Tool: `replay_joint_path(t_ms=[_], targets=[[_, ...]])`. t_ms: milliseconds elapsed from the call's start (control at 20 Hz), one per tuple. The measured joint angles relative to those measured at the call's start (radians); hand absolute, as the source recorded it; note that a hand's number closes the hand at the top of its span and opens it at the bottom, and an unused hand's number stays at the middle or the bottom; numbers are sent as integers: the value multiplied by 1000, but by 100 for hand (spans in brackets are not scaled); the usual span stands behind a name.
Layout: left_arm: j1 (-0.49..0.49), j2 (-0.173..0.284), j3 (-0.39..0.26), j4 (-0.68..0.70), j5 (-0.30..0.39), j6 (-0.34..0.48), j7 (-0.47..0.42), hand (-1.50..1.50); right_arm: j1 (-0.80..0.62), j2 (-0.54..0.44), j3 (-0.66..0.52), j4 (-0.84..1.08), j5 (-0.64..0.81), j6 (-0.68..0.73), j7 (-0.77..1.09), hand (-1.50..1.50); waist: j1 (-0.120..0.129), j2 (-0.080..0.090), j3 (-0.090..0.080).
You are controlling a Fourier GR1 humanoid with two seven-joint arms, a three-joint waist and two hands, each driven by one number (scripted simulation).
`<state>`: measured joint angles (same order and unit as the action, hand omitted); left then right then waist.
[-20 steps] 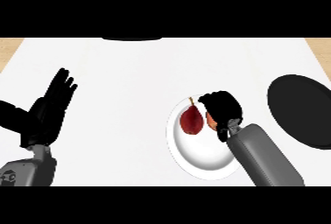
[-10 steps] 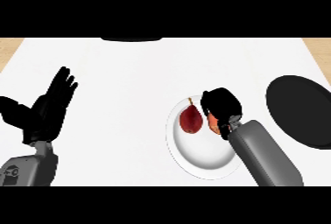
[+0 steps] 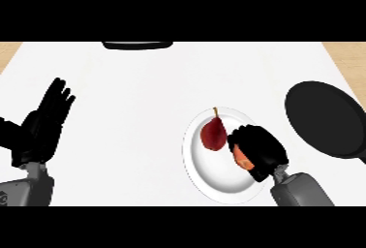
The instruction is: Pick the squash from the plate and place it in the pan
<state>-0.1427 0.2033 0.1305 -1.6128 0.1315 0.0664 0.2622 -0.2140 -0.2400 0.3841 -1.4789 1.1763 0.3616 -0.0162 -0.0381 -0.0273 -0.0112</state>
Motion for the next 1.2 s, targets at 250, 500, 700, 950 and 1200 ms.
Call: replay_joint_path(t_ms=[250,500,700,950,1200], targets=[[14,-4,-1,-28,-1,8,15,0,233,-121,-22,-329,-44,-38,-54,150,-14,7,7],[29,-6,-4,-36,-5,6,11,0,364,-193,-97,-651,-56,-103,-57,150,-16,11,9],[24,-17,-16,-33,-13,7,2,0,443,-232,-219,-857,-124,-87,-64,150,-6,16,10],[4,-22,-20,-14,-16,4,-1,0,444,-207,-326,-882,-141,-27,-48,150,9,21,10],[-4,-15,-10,4,-2,-19,-15,0,347,-166,-488,-849,-192,39,-43,150,23,25,11]])
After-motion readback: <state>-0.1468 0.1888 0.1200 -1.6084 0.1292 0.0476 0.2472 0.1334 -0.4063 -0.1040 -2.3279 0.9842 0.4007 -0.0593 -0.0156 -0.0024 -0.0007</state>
